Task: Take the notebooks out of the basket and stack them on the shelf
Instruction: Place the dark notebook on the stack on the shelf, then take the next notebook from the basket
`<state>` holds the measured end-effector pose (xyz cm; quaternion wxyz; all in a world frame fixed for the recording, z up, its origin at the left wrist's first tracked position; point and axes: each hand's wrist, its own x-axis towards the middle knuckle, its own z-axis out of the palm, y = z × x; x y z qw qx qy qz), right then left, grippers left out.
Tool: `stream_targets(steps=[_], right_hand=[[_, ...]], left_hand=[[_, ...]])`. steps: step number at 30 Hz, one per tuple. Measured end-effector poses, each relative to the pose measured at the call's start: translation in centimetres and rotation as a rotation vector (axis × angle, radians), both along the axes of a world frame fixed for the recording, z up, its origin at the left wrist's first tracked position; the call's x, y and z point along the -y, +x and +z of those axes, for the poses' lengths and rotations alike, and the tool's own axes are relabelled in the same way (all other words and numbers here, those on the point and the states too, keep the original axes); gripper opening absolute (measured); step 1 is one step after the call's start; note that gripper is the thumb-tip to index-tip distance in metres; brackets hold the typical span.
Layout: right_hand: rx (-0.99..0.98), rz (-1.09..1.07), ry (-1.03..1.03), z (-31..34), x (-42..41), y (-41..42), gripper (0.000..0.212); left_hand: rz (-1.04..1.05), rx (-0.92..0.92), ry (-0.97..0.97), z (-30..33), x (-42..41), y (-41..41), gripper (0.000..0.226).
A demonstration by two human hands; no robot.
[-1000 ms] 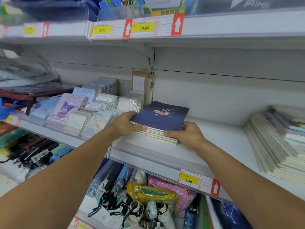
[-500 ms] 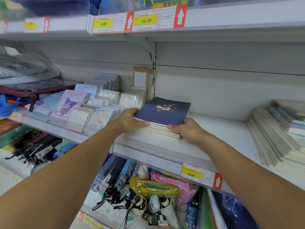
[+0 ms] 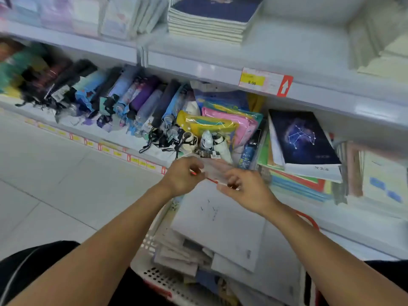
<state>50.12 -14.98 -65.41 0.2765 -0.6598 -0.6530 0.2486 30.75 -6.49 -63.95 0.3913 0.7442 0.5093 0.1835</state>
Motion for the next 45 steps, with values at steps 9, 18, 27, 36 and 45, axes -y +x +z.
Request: stream_targets(steps=[9,18,27,36,45], right_hand=[[0.223,-0.190,-0.630,-10.1,5.2,3.4,0.135],[0.249,-0.196,-0.645,-10.3,4.4,3.4,0.133],[-0.271,-0.136,-0.598,-9.9,4.2,0.9,0.016],[-0.450,0.094,-0.171,3.4,0.5,-2.8,0.018],[-0.093,0.176,-0.430,-1.0,1.5,0.3,0.036]], left_hand=[[0.136,-0.364,-0.749,-6.6,4.7,-4.2,0.056],[0.358,-0.015,-0.610,-3.8,3.9,-2.6,0.028],[0.764,0.518,-0.681,-5.5,5.0,-0.9,0.036],[0.535,0.392,-0.687,1.5,4.7,-0.4,0.121],[0.650,0.485,-0.617,2.8,3.7,-1.8,0.028]])
